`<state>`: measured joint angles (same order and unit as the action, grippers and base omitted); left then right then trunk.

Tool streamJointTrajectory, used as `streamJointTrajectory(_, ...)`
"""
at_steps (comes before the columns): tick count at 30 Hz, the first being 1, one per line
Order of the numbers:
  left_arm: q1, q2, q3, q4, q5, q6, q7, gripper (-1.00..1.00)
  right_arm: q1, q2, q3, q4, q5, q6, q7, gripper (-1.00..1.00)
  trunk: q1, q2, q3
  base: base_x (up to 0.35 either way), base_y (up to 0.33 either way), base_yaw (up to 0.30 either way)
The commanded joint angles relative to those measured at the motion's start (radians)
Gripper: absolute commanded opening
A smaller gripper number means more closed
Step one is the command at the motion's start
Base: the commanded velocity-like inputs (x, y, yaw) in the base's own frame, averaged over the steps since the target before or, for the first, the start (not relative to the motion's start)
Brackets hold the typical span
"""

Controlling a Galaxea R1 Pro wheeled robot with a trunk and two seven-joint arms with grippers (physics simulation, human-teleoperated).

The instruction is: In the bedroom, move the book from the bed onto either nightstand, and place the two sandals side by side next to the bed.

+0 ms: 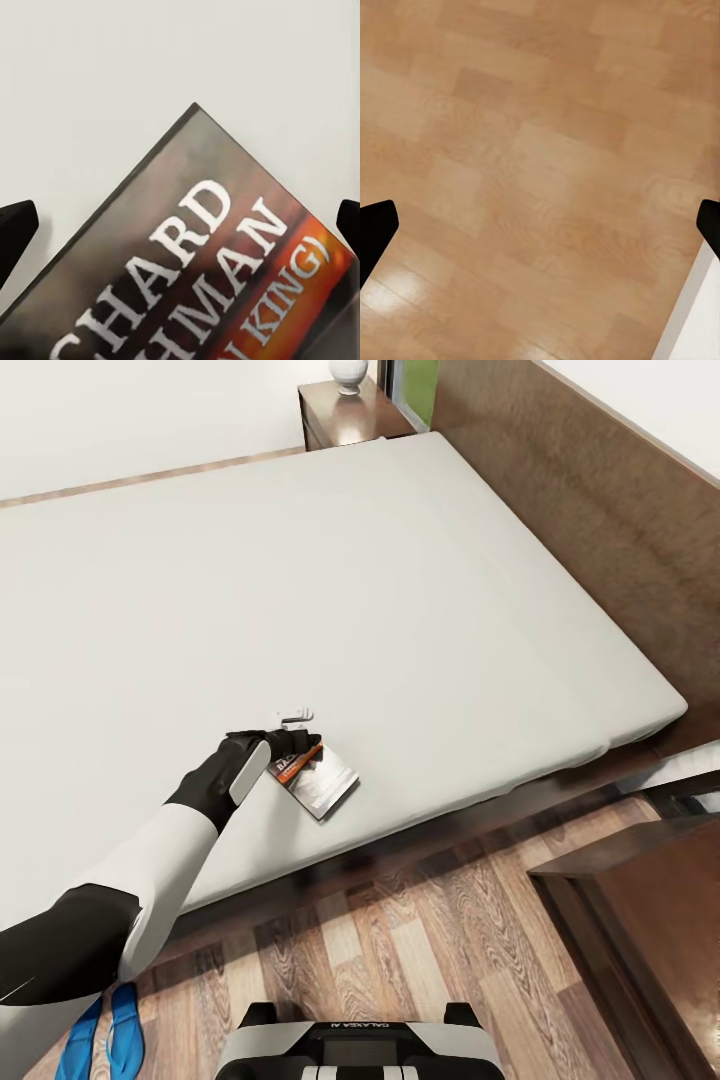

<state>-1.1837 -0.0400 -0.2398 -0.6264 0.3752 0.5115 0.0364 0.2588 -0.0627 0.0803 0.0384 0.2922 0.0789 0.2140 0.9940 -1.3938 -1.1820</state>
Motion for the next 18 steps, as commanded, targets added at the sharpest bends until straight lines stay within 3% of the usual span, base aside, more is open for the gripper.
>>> streamJointTrajectory(1, 0.001, 0.0, -0.003, 0.05, 0.031, 0.004, 0.0, 1.0, 0.0, 0.0, 0.008, -0.002, -0.001, 0.003, 0.004, 1.0, 0.0, 0.0, 0.0, 0.0, -0.005, 0.0)
streamJointTrajectory(18, 0.001, 0.001, -0.003, 0.05, 0.031, 0.004, 0.0, 1.0, 0.001, 0.0, 0.008, -0.002, -0.001, 0.003, 0.004, 1.0, 0.0, 0.0, 0.0, -0.03, -0.025, 0.0)
